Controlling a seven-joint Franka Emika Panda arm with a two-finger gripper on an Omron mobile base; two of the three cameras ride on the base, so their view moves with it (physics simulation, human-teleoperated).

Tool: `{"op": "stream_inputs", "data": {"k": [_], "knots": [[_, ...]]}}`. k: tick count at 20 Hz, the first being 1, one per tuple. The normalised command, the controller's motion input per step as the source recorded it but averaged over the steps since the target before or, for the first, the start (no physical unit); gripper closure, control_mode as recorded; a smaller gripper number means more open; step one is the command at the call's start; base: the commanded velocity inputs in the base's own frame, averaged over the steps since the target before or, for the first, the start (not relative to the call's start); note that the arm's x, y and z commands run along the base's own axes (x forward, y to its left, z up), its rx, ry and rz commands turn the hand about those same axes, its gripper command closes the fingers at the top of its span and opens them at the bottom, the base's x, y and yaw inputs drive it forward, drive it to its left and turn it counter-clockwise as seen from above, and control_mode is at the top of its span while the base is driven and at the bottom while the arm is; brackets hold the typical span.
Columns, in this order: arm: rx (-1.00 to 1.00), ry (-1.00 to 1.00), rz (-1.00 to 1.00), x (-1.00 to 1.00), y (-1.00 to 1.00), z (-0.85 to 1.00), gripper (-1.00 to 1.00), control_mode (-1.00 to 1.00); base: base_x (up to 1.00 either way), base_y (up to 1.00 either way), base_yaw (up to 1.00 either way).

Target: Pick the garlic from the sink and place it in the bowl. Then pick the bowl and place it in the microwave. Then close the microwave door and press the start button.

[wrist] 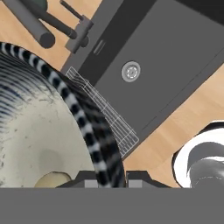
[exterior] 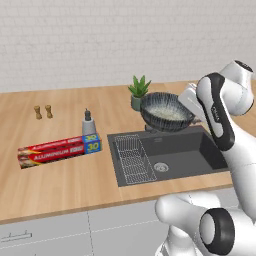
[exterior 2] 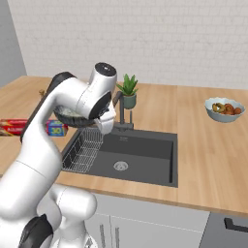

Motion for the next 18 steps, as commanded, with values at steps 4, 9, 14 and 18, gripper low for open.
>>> {"op": "stream_inputs", "data": {"k": [4,9,14,18], "knots": [[0.00,0.00,-0.13,-0.10,-0.21,0.00,1.00,-1.00,0.00,0.00,0.00],[0.00,0.00,-0.10,-0.18,-0.02,-0.01,1.00,-1.00,0.00,0.00,0.00],[-0.01,0.03,-0.01,0.00,0.00,-0.08,1.00,-1.00,0.00,0.00,0.00],[0.00,-0.01,-0.01,-0.03,0.00,0.00,1.00,1.00,-0.12,0.00,-0.13]]}}
